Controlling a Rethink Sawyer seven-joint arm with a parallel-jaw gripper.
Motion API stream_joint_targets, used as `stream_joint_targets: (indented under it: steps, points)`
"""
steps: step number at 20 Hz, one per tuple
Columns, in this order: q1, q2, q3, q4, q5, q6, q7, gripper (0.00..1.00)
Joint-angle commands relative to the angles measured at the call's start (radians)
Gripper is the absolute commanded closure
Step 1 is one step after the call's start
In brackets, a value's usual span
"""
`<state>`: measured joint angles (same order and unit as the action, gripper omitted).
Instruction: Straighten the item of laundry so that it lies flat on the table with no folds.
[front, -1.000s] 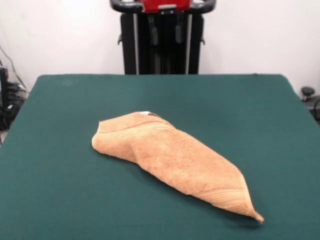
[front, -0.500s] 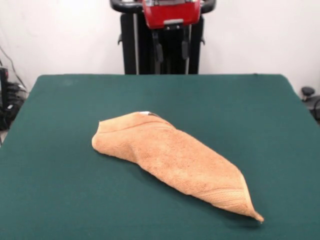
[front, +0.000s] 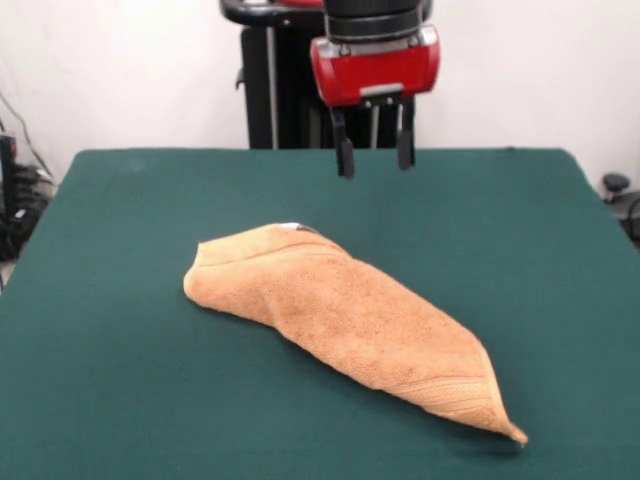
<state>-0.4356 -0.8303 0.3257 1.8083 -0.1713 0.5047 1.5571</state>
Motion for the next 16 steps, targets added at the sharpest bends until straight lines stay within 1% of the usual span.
stream_joint_targets:
  steps: [1, 8, 10, 12, 16]
  points:
    - [0.02, 0.076, 0.046, -0.15, 0.0, 0.122, 0.022, 0.0]
    - [-0.006, 0.078, 0.057, -0.116, -0.003, 0.077, 0.022, 0.0]
    - [-0.005, 0.058, 0.049, -0.069, -0.002, 0.061, 0.046, 0.0]
    - [-0.005, 0.026, 0.04, -0.007, 0.001, 0.01, 0.085, 0.0]
    - [-0.003, 0.011, 0.032, 0.051, 0.007, -0.047, 0.131, 0.0]
